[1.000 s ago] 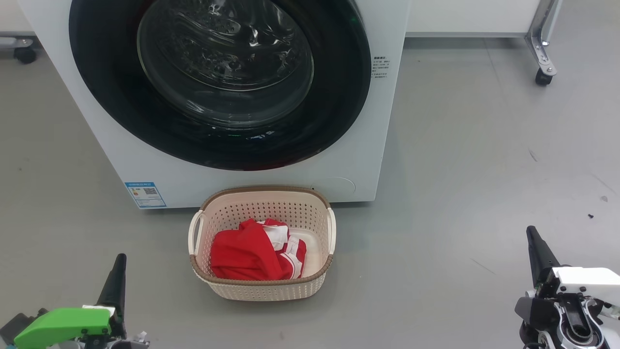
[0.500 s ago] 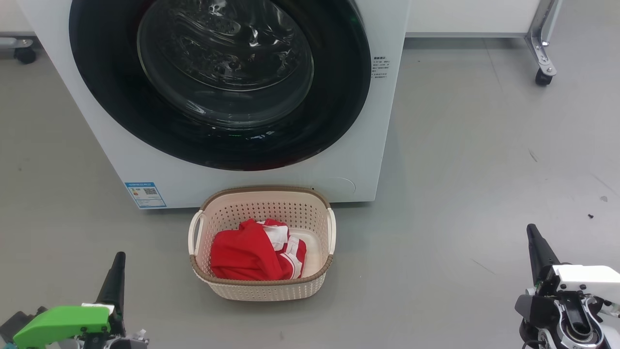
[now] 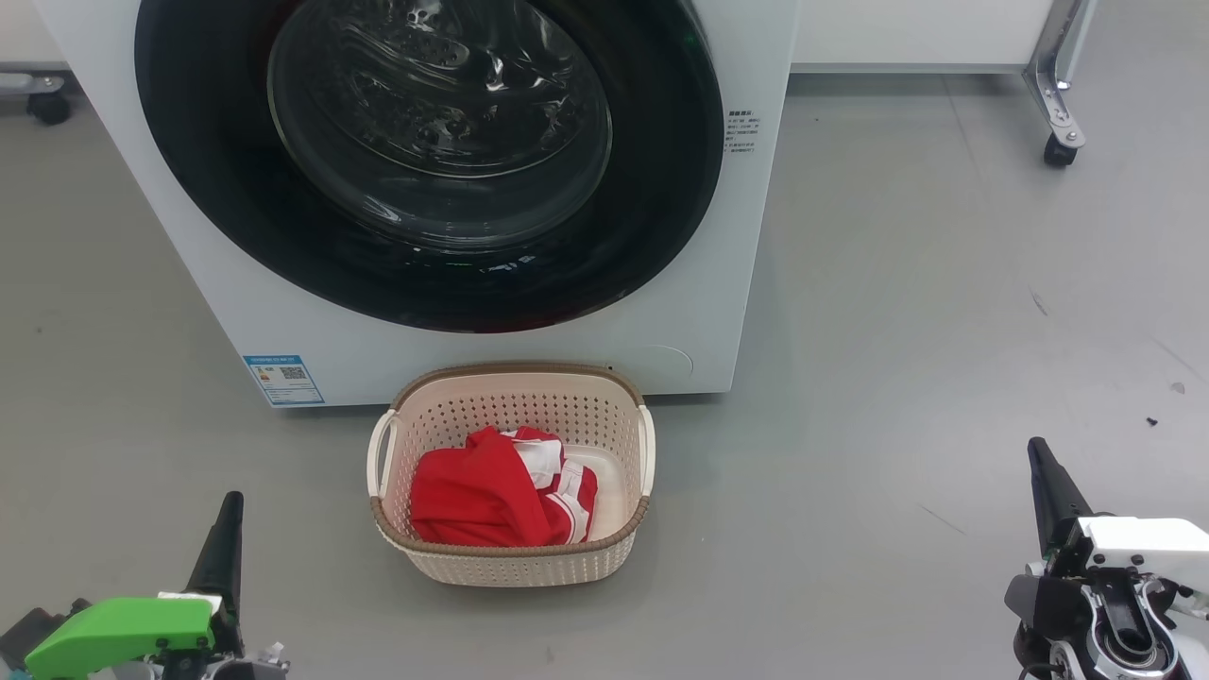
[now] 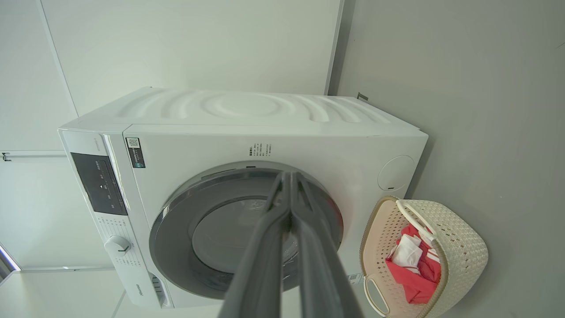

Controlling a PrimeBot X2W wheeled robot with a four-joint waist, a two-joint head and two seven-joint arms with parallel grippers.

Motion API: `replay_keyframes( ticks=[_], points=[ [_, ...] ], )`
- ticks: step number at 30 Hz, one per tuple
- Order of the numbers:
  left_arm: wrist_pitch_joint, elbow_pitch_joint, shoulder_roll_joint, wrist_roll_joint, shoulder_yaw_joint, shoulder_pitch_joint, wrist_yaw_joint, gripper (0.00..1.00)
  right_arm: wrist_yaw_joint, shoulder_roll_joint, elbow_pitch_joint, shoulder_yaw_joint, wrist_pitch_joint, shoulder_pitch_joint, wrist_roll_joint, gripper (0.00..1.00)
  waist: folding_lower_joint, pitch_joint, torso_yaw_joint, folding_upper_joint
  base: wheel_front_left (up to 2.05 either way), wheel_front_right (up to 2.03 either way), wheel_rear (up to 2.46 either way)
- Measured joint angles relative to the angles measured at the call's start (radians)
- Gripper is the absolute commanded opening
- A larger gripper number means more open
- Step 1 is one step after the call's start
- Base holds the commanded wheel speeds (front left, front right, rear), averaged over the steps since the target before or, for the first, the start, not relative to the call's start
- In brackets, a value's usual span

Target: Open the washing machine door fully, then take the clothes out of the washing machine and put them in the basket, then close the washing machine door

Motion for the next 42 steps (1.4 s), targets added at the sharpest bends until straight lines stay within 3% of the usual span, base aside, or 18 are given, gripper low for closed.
replay_keyframes(
  ticks=[42],
  points=[
    [0.004,0.014,0.0,0.0,0.007,-0.002,0.0,0.0,0.003,0.001,0.007,-0.006,0.001,-0.001,0.0,0.0,0.0,0.0,0.0,0.0,0.0,0.0,0.0]
  ],
)
